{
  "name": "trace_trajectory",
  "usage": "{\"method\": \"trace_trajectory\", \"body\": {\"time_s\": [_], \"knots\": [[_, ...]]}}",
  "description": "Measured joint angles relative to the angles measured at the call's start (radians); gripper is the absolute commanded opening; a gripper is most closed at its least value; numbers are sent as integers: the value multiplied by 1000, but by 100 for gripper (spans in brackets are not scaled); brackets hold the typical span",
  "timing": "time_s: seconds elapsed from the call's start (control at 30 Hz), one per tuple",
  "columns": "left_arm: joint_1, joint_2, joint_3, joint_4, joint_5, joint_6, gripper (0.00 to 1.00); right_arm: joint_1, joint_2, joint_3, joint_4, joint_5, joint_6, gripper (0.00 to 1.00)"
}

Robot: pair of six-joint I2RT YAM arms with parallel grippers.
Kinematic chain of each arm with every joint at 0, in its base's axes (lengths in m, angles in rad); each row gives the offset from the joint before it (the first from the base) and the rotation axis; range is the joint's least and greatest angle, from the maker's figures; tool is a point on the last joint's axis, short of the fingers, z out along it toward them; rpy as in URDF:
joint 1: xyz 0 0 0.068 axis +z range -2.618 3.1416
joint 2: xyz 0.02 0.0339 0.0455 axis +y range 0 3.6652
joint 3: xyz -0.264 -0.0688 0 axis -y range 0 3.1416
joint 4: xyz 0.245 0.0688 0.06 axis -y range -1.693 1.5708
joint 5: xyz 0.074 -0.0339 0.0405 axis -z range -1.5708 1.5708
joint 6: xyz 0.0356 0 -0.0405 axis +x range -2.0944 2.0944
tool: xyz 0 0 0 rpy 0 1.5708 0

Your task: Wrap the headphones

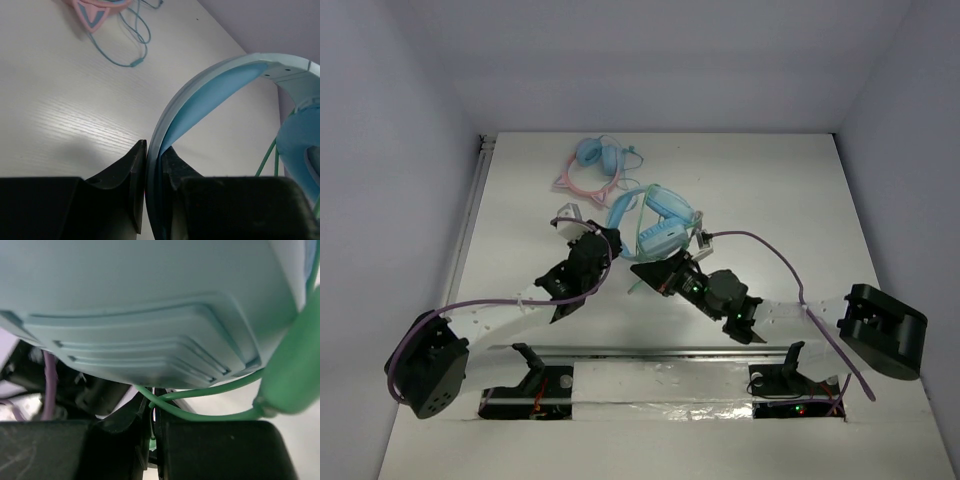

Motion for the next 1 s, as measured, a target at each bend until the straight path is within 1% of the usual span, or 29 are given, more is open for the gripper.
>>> {"method": "trace_trajectory", "body": {"time_s": [0.07, 0.13, 0.17, 0.23, 0.27, 0.3, 0.37, 0.57, 0.87, 1.0], "knots": [[-19, -27, -39, 5, -53, -4, 0, 2, 22, 15, 0, 18, 33, 11], [-33, -35, -67, 6, -99, -12, 0, 5, 49, 32, -4, 35, 63, 17], [-42, -35, -75, 5, -119, -17, 0, 6, 66, 46, -7, 42, 76, 24], [-56, -31, -84, 4, -156, -24, 0, 7, 95, 75, -20, 51, 101, 29], [-62, -30, -87, 2, -172, -26, 0, 8, 104, 85, -25, 56, 111, 34], [-64, -30, -89, 2, -187, -26, 0, 11, 112, 94, -29, 63, 124, 41], [-65, -28, -92, 0, -205, -24, 0, 14, 129, 112, -41, 72, 145, 43], [-66, 5, -107, -3, -229, -4, 0, 19, 179, 149, -108, 88, 189, 43], [-66, 106, -120, -13, -205, 9, 0, 24, 240, 220, -325, 135, 223, 47], [-62, 164, -120, -40, -184, 10, 0, 26, 301, 235, -349, 132, 249, 48]]}}
